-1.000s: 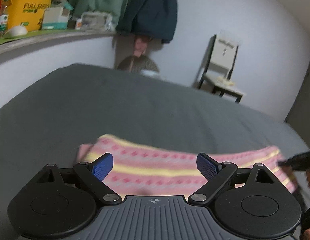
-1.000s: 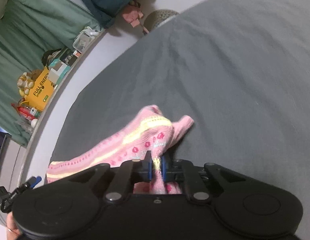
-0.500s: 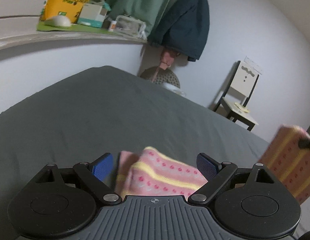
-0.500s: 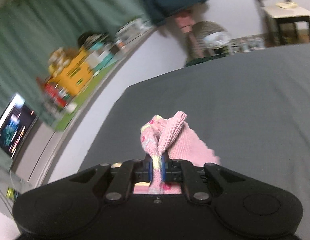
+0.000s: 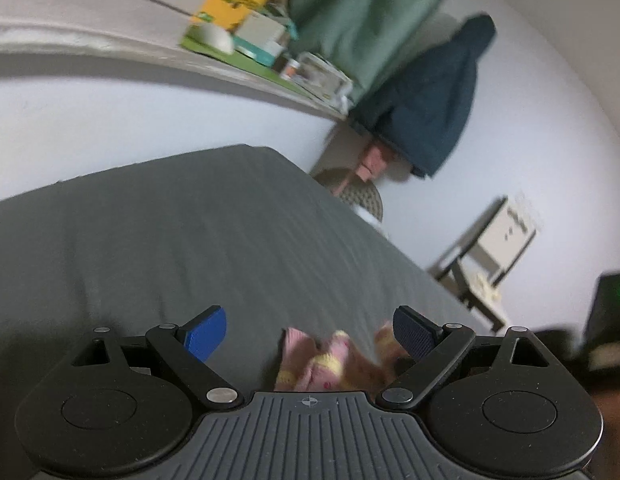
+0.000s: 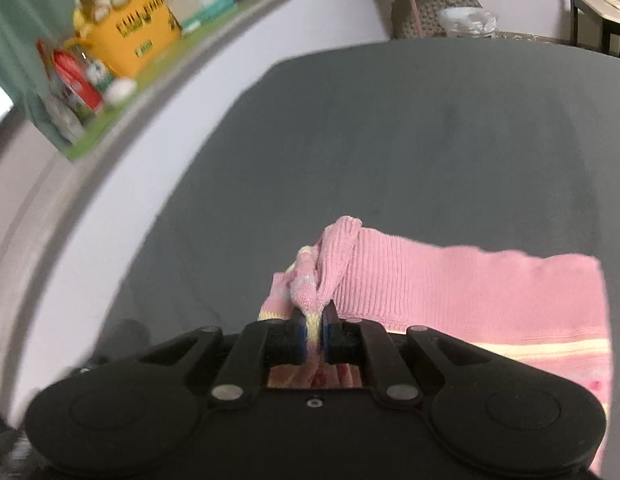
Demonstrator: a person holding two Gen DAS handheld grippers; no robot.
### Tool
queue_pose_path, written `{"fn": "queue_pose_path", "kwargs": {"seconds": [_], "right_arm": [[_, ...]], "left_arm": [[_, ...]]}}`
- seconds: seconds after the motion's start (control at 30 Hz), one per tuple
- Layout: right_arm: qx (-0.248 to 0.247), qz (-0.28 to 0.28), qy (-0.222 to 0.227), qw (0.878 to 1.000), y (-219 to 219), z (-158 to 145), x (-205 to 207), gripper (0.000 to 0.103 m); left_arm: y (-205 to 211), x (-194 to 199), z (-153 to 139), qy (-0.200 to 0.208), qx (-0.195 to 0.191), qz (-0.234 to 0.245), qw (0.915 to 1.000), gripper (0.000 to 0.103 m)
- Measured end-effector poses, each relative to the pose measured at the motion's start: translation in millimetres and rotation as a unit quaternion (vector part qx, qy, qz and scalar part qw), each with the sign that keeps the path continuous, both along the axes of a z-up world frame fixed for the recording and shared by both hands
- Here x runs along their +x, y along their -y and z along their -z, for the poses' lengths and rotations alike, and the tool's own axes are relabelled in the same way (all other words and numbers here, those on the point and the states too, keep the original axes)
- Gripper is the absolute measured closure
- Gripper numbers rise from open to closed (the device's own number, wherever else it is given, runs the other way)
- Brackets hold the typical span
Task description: Fold clothes
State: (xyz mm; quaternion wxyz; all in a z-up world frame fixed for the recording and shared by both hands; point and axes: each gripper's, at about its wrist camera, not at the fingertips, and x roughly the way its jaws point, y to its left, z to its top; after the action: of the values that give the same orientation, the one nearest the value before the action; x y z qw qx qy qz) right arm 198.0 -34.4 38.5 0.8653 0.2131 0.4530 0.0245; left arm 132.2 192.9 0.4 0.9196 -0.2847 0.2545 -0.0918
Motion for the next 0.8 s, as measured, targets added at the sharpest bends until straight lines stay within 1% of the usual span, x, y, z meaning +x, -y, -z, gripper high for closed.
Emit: {"fn": "queue_pose_path", "kwargs": {"seconds": [0.07,0.13,0.2,0.23,0.3,0.33,0.4,0.43,0.47,0.5,0.53,0.6,0.7,0.77,0.8], "right_arm": [[-0.002,0.002,-0.009,1.000,-10.5,7.5,5.0,0.095],[0.006,0.008,-0.013,1.000,-13.5,12.7,6.5,0.095],[0.006,0.003,-0.014,1.000,-15.4,16.7,7.4,0.095],[0.002,-0.004,-0.015,1.000,-17.0,18.7,7.7,0.093],[0.008,-0.025,-0.023,0.999,-17.0,20.9,9.1,0.083],[0.021,-0.030,-0.018,0.999,-12.9,18.1,8.3,0.080],[0.056,-0.042,0.002,0.998,-3.3,8.1,3.0,0.078],[0.064,-0.048,0.014,0.997,0.7,0.0,-2.3,0.076],[0.058,-0.056,0.027,0.996,3.4,-8.0,-8.5,0.075],[0.052,-0.064,0.040,0.996,6.1,-16.0,-14.8,0.071],[0.046,-0.072,0.051,0.995,8.5,-23.4,-20.5,0.064],[0.025,-0.084,0.038,0.995,6.6,-26.4,-23.9,0.059],[0.024,-0.103,0.001,0.994,-3.7,-18.3,-17.2,0.048],[0.018,-0.111,-0.020,0.993,-15.0,-10.8,-13.3,0.048],[-0.001,-0.117,-0.029,0.993,-24.1,-7.1,-9.7,0.048]], "left_arm": [[-3.6,2.0,4.8,-0.001,-0.014,-0.012,0.9998,0.012],[-5.8,4.1,9.1,-0.003,-0.026,-0.023,0.9994,0.012],[-1.1,8.5,12.1,-0.005,-0.024,-0.021,0.9995,0.012],[1.3,10.5,13.5,-0.007,-0.023,-0.019,0.9995,0.012],[6.4,13.4,15.5,-0.009,-0.015,-0.011,0.9998,0.012],[8.7,14.7,16.4,-0.011,-0.011,-0.008,0.9998,0.012],[11.2,16.3,16.3,-0.012,-0.010,-0.008,0.9998,0.012],[12.5,17.0,16.2,-0.012,-0.011,-0.009,0.9998,0.012],[12.4,16.7,16.0,-0.011,-0.013,-0.011,0.9998,0.012],[12.3,16.3,15.8,-0.009,-0.015,-0.014,0.9997,0.012],[12.0,16.0,15.8,-0.007,-0.018,-0.019,0.9996,0.012],[11.6,15.3,15.9,-0.003,-0.024,-0.028,0.9993,0.012],[5.5,9.6,17.2,0.000,-0.032,-0.049,0.9983,0.012],[1.6,7.9,17.9,0.001,-0.035,-0.062,0.9975,0.012],[-0.3,7.3,18.2,0.001,-0.036,-0.067,0.9971,0.012]]}}
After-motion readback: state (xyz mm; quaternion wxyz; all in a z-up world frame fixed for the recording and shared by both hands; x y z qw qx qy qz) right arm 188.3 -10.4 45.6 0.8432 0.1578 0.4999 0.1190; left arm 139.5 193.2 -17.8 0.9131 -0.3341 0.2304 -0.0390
